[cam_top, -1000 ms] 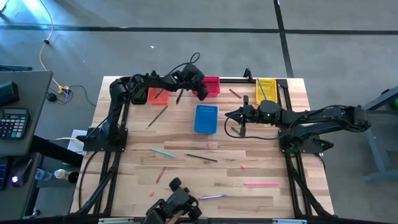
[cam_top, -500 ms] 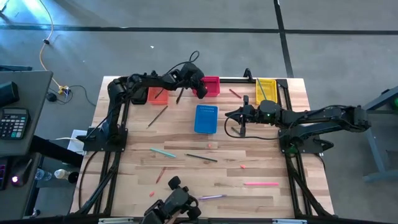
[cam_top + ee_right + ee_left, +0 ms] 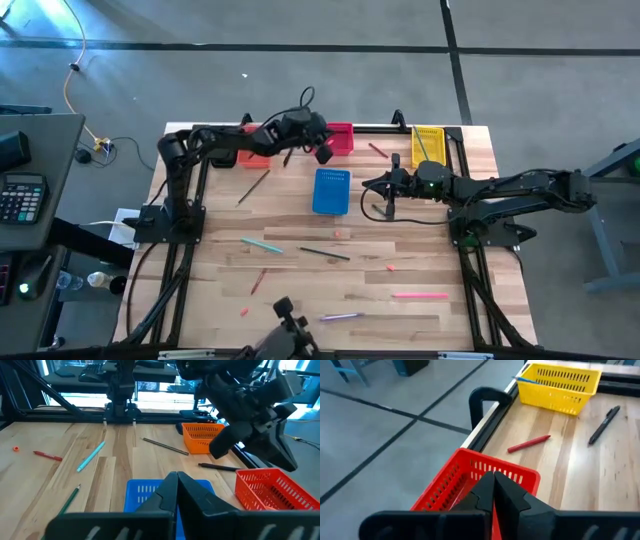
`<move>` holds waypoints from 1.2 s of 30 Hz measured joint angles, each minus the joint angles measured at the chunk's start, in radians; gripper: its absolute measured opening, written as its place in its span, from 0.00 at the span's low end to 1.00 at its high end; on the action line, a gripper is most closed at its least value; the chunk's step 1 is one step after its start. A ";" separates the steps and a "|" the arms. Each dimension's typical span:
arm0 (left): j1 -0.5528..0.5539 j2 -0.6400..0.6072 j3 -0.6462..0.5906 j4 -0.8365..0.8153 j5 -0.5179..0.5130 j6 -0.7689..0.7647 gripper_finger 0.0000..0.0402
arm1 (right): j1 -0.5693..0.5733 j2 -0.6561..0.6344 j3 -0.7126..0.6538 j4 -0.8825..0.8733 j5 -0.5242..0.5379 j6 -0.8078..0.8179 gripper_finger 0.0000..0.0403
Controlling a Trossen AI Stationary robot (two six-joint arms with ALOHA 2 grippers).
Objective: Sort crayons/erasers/pens/pencils in bins
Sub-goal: Put the black pen into the blue bin
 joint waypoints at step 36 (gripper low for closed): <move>-0.169 -0.347 -0.549 0.376 -0.028 -0.035 0.00 | 0.000 0.000 0.000 -0.002 0.083 0.002 0.00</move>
